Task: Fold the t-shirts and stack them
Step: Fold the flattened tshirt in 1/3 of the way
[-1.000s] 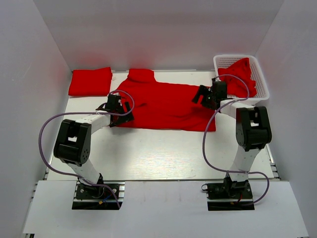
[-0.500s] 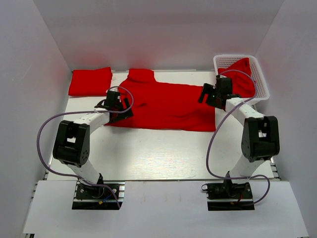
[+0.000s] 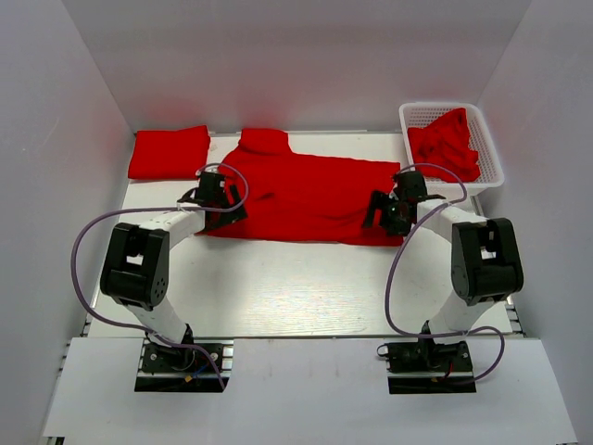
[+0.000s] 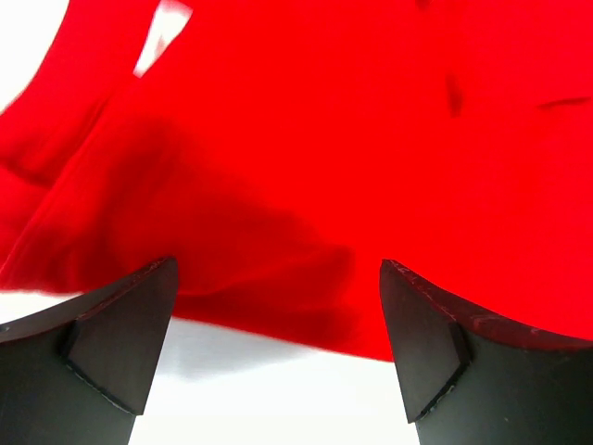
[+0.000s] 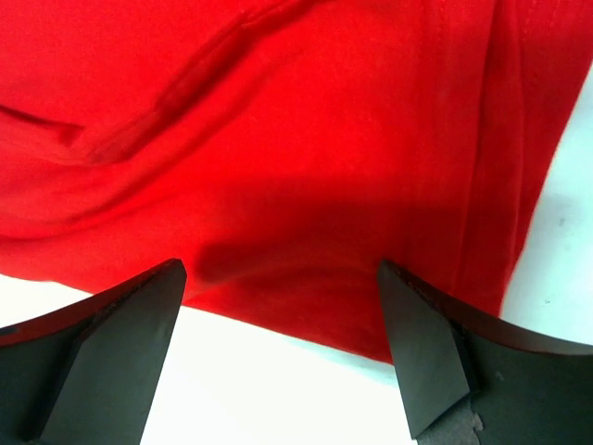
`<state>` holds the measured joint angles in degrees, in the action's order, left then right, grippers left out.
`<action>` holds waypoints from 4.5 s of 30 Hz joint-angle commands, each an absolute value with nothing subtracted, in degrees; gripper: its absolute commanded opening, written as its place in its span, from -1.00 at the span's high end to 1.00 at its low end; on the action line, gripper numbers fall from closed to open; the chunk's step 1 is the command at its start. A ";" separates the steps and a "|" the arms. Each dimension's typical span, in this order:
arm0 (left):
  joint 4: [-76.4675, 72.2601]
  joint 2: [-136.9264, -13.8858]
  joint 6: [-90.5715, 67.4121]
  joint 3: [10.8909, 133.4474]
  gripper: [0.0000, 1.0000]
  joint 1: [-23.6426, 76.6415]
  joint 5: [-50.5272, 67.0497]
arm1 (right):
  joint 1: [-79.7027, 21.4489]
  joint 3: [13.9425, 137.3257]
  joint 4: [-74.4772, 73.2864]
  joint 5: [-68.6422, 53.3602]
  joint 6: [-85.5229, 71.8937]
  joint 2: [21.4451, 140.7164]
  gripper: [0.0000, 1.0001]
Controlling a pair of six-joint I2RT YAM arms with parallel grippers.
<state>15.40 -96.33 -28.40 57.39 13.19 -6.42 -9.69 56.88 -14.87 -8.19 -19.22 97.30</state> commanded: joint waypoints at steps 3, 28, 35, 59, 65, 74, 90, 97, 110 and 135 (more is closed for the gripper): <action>18.63 -93.27 -31.63 48.46 -1.00 12.74 -9.05 | -9.05 49.15 -16.00 -5.10 -23.29 94.31 -0.81; 31.47 -69.15 -32.26 48.41 -1.00 13.80 4.74 | -10.46 41.92 -28.22 -9.59 -17.41 63.37 -0.81; 23.73 -82.52 -32.26 52.46 -0.84 14.32 10.11 | -10.20 44.38 -28.21 -6.51 -16.87 65.83 -0.81; 19.08 -96.67 -31.73 57.22 0.12 15.38 5.80 | -10.19 45.26 -28.56 -5.01 -17.49 71.54 -0.81; 20.30 -99.49 -31.73 60.90 0.73 15.91 6.33 | -10.11 44.82 -28.30 -5.10 -17.67 71.81 -0.81; 16.80 -99.32 -31.20 61.44 1.00 16.43 6.94 | -10.11 44.56 -28.13 -4.66 -17.84 71.37 -0.81; 16.77 -113.91 -18.63 79.08 1.00 16.44 11.69 | -10.11 47.11 -30.32 -2.02 -16.08 71.28 -0.81; 18.88 -105.83 -18.02 75.76 -0.42 16.44 10.37 | -10.11 47.29 -30.67 -2.37 -15.99 70.23 -0.81; 25.04 -90.97 -23.02 61.97 -1.00 16.44 7.12 | -10.11 45.26 -30.50 -4.04 -16.26 67.42 -0.81; 12.40 -102.22 -26.72 62.13 -1.00 16.44 12.22 | -10.11 45.97 -31.90 -2.37 -15.29 68.38 -0.81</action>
